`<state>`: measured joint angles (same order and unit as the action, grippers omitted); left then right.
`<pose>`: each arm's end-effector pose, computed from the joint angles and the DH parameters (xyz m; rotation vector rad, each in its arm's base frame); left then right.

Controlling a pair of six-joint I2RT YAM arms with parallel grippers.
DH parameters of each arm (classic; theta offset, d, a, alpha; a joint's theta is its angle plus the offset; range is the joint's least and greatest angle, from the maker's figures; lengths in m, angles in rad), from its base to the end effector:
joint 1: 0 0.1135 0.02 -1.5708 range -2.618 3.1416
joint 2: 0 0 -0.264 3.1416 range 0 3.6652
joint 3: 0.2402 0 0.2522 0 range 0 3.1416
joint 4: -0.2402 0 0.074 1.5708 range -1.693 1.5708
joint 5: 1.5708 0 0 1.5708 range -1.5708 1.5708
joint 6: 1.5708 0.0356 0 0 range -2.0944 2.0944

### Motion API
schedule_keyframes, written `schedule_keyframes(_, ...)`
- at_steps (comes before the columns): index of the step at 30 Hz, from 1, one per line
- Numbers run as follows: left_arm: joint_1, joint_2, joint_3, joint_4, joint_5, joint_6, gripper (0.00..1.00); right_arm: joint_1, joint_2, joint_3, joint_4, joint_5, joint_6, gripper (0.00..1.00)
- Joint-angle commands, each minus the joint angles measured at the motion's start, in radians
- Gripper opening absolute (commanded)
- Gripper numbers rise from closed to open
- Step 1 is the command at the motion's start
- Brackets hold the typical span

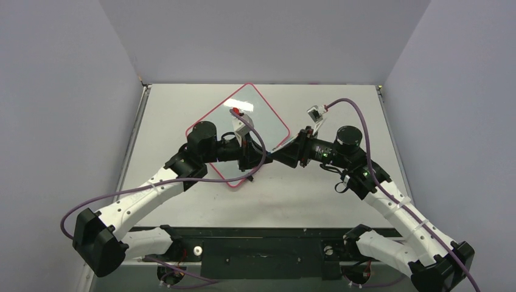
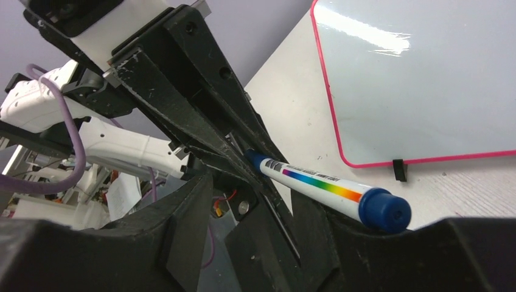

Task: Write a sentence on the whiteboard
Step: Open the pen cap of the whiteboard marker.

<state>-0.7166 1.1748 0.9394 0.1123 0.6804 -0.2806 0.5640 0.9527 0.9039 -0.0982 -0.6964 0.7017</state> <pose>0.1898 -0.1951 0.3458 0.9200 1.6023 -1.2935 0.1694 0.1341 0.3618 -0.4508 1.8858 1.4858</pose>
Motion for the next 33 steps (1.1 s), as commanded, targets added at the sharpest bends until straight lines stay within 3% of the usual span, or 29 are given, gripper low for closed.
schedule_keyframes(1, -0.013, -0.016, 0.030, -0.048, 0.133, 0.029, 0.00, 0.003, 0.007, 0.028, 0.157, -0.024, 0.039, 0.49)
schedule_keyframes(4, -0.012, -0.036, 0.025, -0.046, 0.128, 0.032, 0.00, -0.013, -0.005, 0.029, 0.155, -0.014, 0.055, 0.54)
schedule_keyframes(16, -0.002, -0.088, 0.021, -0.028, 0.132, 0.034, 0.00, -0.049, -0.019, -0.014, 0.242, -0.089, 0.145, 0.53)
schedule_keyframes(22, 0.000, -0.060, 0.034, -0.047, 0.149, 0.051, 0.00, -0.010, -0.015, 0.013, 0.165, -0.130, 0.071, 0.45)
schedule_keyframes(27, 0.012, -0.054, 0.039, -0.062, 0.168, 0.058, 0.00, 0.001, -0.017, 0.010, 0.123, -0.141, 0.043, 0.33)
schedule_keyframes(33, 0.017, -0.044, 0.055, -0.098, 0.182, 0.073, 0.00, 0.009, -0.014, 0.019, 0.060, -0.144, -0.002, 0.29)
